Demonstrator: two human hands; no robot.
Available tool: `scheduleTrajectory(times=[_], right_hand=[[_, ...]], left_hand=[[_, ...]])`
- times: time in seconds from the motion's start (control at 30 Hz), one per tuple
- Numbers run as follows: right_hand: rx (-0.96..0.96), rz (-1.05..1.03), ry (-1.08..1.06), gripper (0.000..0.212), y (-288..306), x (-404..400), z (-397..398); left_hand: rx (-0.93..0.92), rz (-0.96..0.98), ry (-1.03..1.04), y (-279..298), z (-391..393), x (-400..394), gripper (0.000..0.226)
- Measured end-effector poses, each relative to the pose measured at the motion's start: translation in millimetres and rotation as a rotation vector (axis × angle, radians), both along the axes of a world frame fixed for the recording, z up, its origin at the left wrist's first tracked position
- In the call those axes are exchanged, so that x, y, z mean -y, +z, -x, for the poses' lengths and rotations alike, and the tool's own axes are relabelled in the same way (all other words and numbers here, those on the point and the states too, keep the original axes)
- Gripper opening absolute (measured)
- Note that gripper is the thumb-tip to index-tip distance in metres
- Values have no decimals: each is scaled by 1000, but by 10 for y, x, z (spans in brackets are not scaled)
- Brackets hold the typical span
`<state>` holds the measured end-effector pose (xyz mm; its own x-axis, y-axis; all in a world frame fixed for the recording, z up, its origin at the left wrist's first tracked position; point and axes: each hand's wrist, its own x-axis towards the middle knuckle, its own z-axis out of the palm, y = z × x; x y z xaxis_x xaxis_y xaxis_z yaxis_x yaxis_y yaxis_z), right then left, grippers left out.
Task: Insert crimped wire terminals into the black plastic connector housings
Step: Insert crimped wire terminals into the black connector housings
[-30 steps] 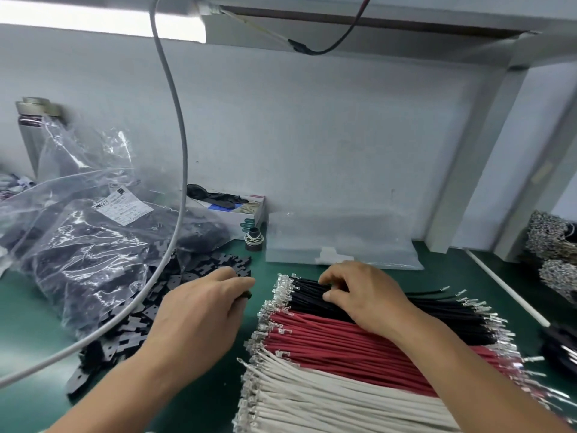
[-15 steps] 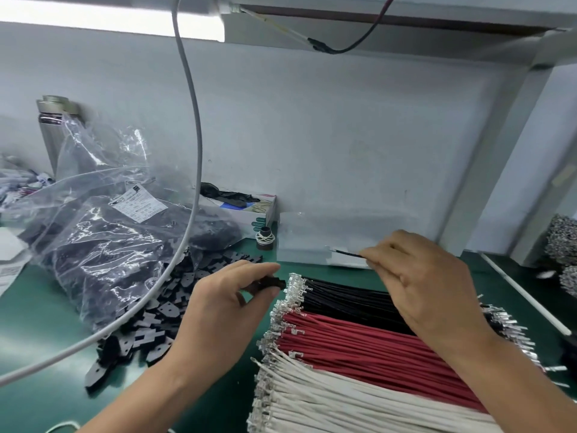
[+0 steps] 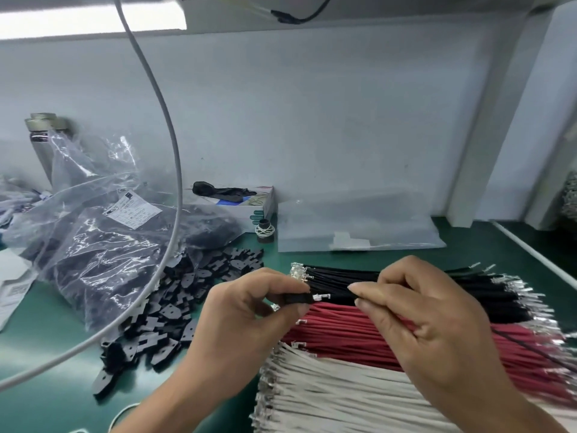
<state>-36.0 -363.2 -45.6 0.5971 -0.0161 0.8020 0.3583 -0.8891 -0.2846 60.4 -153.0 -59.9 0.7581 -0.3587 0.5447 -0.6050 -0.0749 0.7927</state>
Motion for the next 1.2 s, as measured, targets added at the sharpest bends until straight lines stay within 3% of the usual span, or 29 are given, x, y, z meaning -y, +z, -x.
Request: scheduleTrajectory(times=[0.13,0.33,0.93,1.2], right_hand=[[-1,-27,-27,26,27,-1,21],[-46,4,-36,15,-12,-2,11],[-125,-43,57,16,-31,-47,10],[-157,-32,34,19,-27,-119,16]], left_hand=[[-44,17,-26,18,46,12,29],[-73,32,-54,15,64,20,22],[-217,75,-175,32,52,25,21],[-132,47,-115,12,70,54,20]])
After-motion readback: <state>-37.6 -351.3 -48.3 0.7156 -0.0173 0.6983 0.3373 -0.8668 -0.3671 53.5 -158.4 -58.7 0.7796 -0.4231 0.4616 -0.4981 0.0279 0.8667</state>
